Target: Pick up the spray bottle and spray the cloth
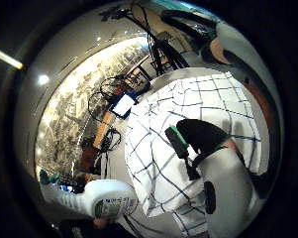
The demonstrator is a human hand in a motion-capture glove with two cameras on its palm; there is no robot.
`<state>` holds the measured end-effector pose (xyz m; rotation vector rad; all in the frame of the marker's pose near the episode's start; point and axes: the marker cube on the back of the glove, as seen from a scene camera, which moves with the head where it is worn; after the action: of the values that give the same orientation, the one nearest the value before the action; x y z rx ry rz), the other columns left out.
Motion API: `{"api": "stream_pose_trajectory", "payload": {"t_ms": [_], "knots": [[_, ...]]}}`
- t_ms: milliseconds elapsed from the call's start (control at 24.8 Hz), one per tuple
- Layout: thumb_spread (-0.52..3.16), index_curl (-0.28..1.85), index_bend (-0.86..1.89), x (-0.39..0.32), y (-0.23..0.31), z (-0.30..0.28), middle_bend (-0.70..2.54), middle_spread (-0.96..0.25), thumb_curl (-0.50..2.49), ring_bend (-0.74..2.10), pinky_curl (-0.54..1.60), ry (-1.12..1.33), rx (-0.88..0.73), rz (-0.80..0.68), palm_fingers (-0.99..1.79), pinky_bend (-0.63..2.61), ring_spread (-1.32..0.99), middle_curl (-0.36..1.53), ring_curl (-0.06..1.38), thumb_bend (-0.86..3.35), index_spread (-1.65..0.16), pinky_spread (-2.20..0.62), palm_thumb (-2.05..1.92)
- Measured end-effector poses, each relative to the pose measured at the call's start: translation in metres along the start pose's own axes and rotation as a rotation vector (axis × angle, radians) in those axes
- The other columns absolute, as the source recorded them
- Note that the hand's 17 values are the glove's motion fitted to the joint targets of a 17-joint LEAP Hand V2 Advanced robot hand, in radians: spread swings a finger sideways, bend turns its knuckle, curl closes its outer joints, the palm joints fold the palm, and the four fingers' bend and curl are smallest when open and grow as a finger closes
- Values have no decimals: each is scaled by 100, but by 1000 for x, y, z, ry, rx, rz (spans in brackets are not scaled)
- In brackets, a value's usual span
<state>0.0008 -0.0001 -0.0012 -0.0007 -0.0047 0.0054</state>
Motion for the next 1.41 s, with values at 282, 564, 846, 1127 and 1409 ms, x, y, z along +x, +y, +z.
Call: {"api": "stream_pose_trajectory", "payload": {"t_ms": [282, 564, 846, 1127, 1409], "knots": [[72, 20, 23, 4, -2, -2, 34, -4, 14, 38, 14, 7, -6, 3, 69, 19, -6, 18, 19, 31, -27, 17, 54], [92, 25, 19, 4, 1, -2, 32, -5, 17, 36, 18, -7, -12, -13, 68, 18, -7, 23, 23, 27, -32, 20, 57], [102, 28, 17, 3, -4, -6, 30, -6, 20, 35, 20, -2, 4, -22, 68, 17, -8, 27, 25, 22, -33, 22, 59], [105, 29, 16, -7, 4, -11, 28, -6, 22, 34, 22, -258, 36, -29, 69, 18, -9, 30, 27, 16, -34, 22, 60], [106, 30, 15, -24, 29, -16, 27, -6, 23, 34, 25, -635, -9, -63, 70, 19, -9, 32, 29, 8, -34, 23, 57]]}}
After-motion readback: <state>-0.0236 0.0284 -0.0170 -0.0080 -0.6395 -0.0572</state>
